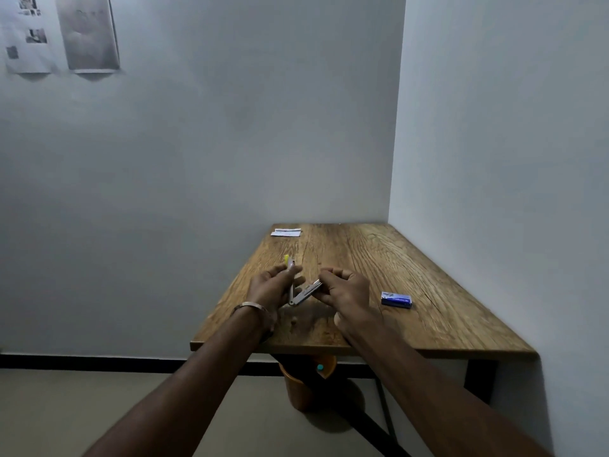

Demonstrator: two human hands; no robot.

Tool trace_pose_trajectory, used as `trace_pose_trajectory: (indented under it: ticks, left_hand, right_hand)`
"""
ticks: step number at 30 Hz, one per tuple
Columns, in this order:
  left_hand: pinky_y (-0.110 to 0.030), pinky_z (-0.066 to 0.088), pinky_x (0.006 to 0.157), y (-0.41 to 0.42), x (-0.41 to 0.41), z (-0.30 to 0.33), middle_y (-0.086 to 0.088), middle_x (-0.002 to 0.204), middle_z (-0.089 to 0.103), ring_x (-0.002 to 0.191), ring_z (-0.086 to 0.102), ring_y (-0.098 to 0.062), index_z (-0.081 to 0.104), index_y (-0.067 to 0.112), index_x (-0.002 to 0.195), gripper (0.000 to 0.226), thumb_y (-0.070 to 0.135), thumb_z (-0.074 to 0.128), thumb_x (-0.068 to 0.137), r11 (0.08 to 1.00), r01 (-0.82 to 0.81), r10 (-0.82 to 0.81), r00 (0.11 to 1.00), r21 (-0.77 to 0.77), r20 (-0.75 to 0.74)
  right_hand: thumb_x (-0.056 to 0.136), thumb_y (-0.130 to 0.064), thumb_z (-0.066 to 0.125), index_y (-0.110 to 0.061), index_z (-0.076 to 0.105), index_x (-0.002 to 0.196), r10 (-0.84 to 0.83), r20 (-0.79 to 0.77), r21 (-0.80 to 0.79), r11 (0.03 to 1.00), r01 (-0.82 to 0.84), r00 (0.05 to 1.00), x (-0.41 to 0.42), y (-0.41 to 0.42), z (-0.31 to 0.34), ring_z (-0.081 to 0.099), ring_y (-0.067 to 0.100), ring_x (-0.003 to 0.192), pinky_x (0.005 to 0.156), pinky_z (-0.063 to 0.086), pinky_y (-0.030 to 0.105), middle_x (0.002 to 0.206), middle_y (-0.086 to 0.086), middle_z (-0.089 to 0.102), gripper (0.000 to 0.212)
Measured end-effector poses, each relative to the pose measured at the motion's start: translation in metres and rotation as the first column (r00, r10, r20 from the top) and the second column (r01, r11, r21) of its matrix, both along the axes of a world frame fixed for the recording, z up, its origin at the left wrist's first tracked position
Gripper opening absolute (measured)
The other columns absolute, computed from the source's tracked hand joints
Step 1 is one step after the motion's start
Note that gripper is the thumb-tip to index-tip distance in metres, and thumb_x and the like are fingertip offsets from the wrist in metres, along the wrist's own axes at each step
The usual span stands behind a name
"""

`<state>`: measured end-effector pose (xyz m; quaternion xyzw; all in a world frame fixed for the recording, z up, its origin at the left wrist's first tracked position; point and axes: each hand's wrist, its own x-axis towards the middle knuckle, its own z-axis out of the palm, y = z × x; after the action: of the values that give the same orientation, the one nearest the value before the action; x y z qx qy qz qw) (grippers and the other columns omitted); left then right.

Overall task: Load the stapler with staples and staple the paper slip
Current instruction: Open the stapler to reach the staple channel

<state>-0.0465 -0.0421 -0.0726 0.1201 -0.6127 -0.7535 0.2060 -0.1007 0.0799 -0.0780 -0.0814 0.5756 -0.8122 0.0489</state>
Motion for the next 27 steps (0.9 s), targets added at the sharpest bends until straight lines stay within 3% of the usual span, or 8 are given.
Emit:
trace_pose_trajectory:
  ticks: [4, 8, 11, 13, 15, 18, 23, 27]
  left_hand:
    - [-0.028, 0.060, 0.067, 0.001, 0.001, -0.001, -0.009, 0.097, 0.077, 0.088, 0.075, -0.018, 0.066, 0.003, 0.111, 0.030, 0.017, 0.071, 0.086, 1.000, 0.006, -0.006, 1.000, -0.007, -0.020]
    - [-0.037, 0.060, 0.074, -0.001, 0.003, -0.001, -0.012, 0.109, 0.073, 0.099, 0.071, -0.024, 0.053, 0.001, 0.123, 0.035, 0.012, 0.064, 0.091, 0.989, -0.045, 0.056, 0.995, 0.140, -0.078]
    - [-0.040, 0.058, 0.074, -0.005, 0.004, -0.002, -0.016, 0.114, 0.070, 0.106, 0.068, -0.026, 0.046, 0.002, 0.127, 0.037, 0.008, 0.060, 0.093, 0.987, -0.041, 0.054, 0.995, 0.156, -0.081]
    - [-0.041, 0.059, 0.071, -0.010, 0.005, -0.003, -0.015, 0.111, 0.071, 0.104, 0.070, -0.026, 0.047, 0.010, 0.124, 0.036, 0.007, 0.062, 0.092, 0.990, -0.035, 0.047, 0.995, 0.135, -0.088]
    - [-0.040, 0.061, 0.072, -0.016, 0.005, -0.003, -0.013, 0.106, 0.073, 0.098, 0.072, -0.024, 0.053, 0.013, 0.119, 0.033, 0.008, 0.066, 0.089, 0.998, -0.054, 0.056, 0.996, 0.031, -0.071]
    - [-0.045, 0.058, 0.087, -0.026, 0.006, -0.003, -0.017, 0.102, 0.073, 0.096, 0.072, -0.028, 0.062, 0.009, 0.104, 0.021, 0.007, 0.071, 0.084, 0.983, -0.100, 0.094, 0.995, -0.155, -0.043]
    - [-0.048, 0.058, 0.085, -0.044, 0.016, -0.001, -0.014, 0.090, 0.072, 0.085, 0.070, -0.027, 0.066, 0.012, 0.091, 0.021, 0.009, 0.079, 0.077, 0.885, -0.116, 0.137, 0.990, -0.451, 0.015]
    - [-0.038, 0.057, 0.082, -0.049, 0.019, -0.002, -0.003, 0.093, 0.072, 0.090, 0.067, -0.020, 0.072, 0.019, 0.096, 0.022, 0.022, 0.081, 0.077, 0.707, -0.106, 0.195, 0.979, -0.699, 0.049]
  right_hand:
    - [0.085, -0.001, 0.075, 0.001, 0.069, 0.105, 0.060, 0.004, -0.055, 0.997, -0.060, 0.998, 0.002, 0.005, 0.001, 0.076, 0.027, 0.085, 0.068, 0.064, 0.033, 0.098, 0.018, 0.073, 0.022]
    - [0.088, 0.001, 0.070, -0.001, 0.063, 0.113, 0.070, 0.058, -0.080, 0.995, -0.065, 0.996, 0.000, 0.007, 0.003, 0.073, 0.029, 0.095, 0.075, 0.063, 0.036, 0.105, 0.021, 0.070, 0.026]
    - [0.090, -0.002, 0.069, -0.005, 0.064, 0.109, 0.056, 0.018, 0.055, 0.997, -0.057, 0.998, -0.005, 0.010, 0.001, 0.071, 0.026, 0.094, 0.080, 0.062, 0.041, 0.103, 0.017, 0.070, 0.020]
    - [0.092, -0.008, 0.069, -0.007, 0.069, 0.102, 0.092, -0.073, 0.236, 0.969, -0.072, 0.993, -0.010, 0.016, -0.001, 0.071, 0.025, 0.092, 0.083, 0.062, 0.043, 0.101, 0.015, 0.072, 0.010]
    - [0.092, -0.015, 0.070, -0.012, 0.072, 0.096, 0.144, -0.196, 0.435, 0.899, -0.046, 0.970, -0.015, 0.024, -0.001, 0.071, 0.018, 0.085, 0.079, 0.062, 0.038, 0.094, 0.010, 0.074, 0.005]
    - [0.087, -0.020, 0.075, -0.017, 0.074, 0.094, 0.202, -0.340, 0.618, 0.784, 0.056, 0.918, -0.022, 0.038, 0.002, 0.070, 0.012, 0.079, 0.069, 0.058, 0.026, 0.086, 0.000, 0.074, 0.007]
    - [0.078, -0.014, 0.084, -0.016, 0.078, 0.085, 0.261, -0.418, 0.702, 0.700, 0.128, 0.870, -0.028, 0.051, 0.002, 0.073, 0.007, 0.066, 0.059, 0.056, 0.016, 0.077, -0.003, 0.076, 0.010]
    - [0.075, -0.020, 0.086, -0.018, 0.080, 0.086, 0.292, -0.479, 0.760, 0.610, 0.225, 0.828, -0.032, 0.051, 0.002, 0.069, 0.002, 0.075, 0.068, 0.052, 0.016, 0.080, -0.008, 0.075, 0.013]
